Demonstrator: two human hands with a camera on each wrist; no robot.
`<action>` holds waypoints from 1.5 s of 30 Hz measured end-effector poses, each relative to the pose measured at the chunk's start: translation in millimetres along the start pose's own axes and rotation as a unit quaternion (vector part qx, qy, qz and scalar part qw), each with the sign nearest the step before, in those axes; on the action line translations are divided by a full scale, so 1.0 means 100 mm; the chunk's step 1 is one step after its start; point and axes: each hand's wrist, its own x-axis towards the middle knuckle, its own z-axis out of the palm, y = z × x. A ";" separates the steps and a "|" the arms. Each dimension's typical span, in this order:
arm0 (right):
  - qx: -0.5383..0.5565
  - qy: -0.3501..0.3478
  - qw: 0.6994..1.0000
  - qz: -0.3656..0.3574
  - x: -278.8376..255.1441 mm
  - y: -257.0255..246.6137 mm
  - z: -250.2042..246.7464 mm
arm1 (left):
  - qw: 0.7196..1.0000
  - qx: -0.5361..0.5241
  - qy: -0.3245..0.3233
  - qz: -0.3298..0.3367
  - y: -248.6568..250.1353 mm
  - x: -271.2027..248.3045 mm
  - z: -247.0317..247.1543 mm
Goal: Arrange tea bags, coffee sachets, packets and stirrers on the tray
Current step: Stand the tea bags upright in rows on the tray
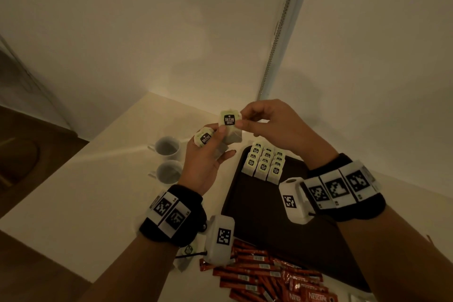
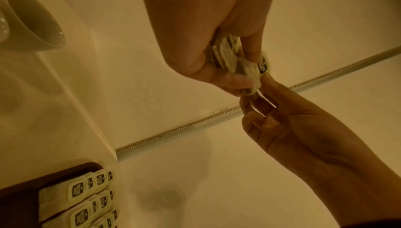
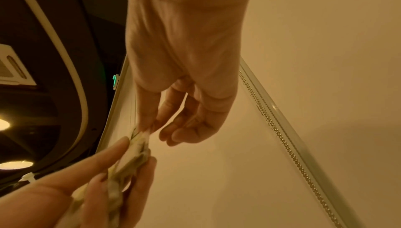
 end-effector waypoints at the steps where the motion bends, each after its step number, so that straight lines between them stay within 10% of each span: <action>1: -0.006 0.002 1.000 -0.008 0.00 0.00 0.00 | 1.000 0.002 -0.003 -0.004 0.00 0.00 0.00; 45: -0.036 0.081 0.995 -0.036 0.04 0.12 -0.07 | 0.996 -0.035 -0.026 -0.081 -0.24 0.07 0.11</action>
